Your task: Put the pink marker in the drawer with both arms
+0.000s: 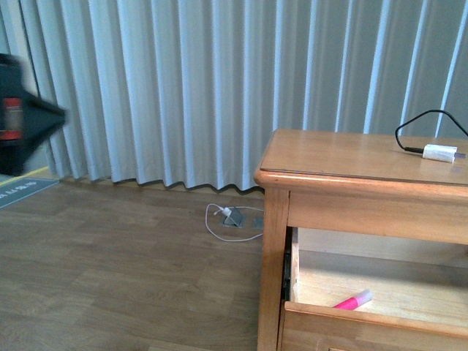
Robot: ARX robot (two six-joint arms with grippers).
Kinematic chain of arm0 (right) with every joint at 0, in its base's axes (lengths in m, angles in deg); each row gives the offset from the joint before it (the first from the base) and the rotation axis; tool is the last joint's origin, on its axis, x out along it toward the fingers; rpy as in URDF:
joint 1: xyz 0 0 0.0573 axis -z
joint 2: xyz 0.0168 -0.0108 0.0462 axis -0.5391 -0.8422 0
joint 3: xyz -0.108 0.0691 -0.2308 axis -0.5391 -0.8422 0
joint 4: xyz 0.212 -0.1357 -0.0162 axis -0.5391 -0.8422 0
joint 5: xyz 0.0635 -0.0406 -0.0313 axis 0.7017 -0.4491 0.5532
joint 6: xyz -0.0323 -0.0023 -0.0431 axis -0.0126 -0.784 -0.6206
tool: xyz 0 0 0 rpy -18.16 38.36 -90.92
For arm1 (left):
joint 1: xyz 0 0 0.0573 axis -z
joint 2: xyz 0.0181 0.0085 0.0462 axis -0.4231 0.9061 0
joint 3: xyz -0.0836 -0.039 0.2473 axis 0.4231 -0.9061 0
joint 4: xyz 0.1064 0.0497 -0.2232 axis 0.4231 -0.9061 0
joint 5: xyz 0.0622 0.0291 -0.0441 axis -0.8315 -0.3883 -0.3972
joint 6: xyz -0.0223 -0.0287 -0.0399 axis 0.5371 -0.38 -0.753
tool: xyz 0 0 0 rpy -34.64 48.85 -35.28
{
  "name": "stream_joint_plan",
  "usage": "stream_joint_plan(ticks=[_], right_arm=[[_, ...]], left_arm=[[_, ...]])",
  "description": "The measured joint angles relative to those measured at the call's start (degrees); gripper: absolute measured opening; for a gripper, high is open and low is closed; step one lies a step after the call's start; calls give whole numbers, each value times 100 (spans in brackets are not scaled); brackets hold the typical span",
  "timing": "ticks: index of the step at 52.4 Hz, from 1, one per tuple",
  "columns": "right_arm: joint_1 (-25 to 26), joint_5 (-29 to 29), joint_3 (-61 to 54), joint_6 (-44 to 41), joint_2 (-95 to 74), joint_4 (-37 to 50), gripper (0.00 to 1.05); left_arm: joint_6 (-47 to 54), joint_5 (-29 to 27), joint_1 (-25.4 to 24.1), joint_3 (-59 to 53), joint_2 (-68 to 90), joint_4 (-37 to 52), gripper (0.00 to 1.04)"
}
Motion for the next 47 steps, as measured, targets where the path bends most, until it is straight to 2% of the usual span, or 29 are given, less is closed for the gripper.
stream_joint_plan(ticks=[8,10,16,28,33,47], right_arm=[[0,0,0,-13,0,0,96],[0,0,0,-15,0,0,96],[0,0,0,-15,0,0,96],[0,0,0,-15,0,0,96],[0,0,0,-15,0,0,96],[0,2,0,-15,0,0,96]], left_arm=[[-380,184,-1012,-1108,-1856,-955,99],[-476,144,-1137,-1327,-2225,-1158,99],[-686,170,-1292,-1880,-2997,-1390,99],[-769,177,-1298,-1912,-3060,-1370,98],[-719,175,-1027,-2221,-3215,-765,81],[-678,192,-957,-2730,-3757,-748,33]])
